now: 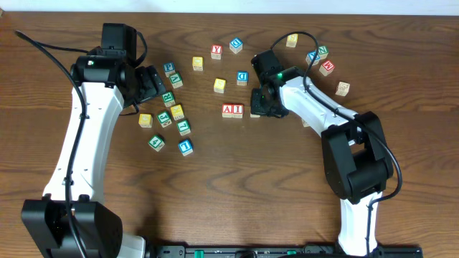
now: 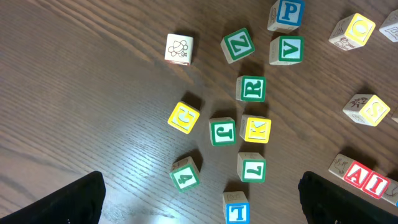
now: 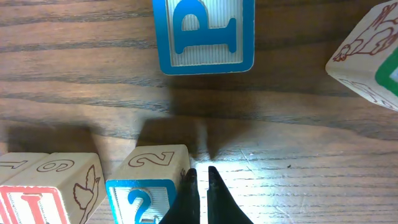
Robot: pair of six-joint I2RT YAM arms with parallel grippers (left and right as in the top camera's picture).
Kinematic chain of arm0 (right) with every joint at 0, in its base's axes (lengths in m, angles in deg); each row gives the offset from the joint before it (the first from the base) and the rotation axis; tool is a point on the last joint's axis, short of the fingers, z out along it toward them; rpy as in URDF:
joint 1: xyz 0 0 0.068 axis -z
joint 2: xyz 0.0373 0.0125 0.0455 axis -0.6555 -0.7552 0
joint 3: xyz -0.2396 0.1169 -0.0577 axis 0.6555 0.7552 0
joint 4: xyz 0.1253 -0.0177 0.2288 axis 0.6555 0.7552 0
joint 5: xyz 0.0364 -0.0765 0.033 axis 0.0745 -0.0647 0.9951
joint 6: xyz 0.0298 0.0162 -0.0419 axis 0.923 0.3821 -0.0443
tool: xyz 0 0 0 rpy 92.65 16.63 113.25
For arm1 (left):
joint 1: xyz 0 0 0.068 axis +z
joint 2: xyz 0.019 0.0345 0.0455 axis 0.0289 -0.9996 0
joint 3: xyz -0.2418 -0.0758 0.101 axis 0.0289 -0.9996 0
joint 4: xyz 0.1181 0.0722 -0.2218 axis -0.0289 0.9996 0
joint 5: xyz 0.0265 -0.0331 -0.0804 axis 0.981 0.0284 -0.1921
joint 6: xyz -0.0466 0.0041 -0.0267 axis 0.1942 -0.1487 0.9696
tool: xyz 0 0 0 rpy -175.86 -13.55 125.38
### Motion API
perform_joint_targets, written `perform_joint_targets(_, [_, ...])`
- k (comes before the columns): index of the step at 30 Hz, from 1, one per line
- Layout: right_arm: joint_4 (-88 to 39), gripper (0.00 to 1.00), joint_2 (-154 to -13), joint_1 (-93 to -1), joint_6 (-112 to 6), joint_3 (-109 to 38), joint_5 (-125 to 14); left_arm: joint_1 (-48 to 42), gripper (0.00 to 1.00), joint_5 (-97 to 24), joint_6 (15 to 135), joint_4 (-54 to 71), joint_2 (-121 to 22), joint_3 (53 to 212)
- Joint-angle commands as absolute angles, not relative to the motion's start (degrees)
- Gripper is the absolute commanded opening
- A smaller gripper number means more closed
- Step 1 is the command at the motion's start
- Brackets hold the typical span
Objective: Spell out AI2
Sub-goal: 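Lower the 2 block beside the I block and release it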
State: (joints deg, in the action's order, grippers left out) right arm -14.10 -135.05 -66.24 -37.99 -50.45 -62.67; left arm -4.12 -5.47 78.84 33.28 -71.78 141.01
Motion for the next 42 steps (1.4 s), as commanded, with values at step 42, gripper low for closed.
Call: perform_joint_targets(42, [-22.82, 0.06, -135.53, -67.53, -42.01, -50.08, -67.22, -4.14, 0.98, -4.32, 78.52, 33.56, -71.91, 141.53])
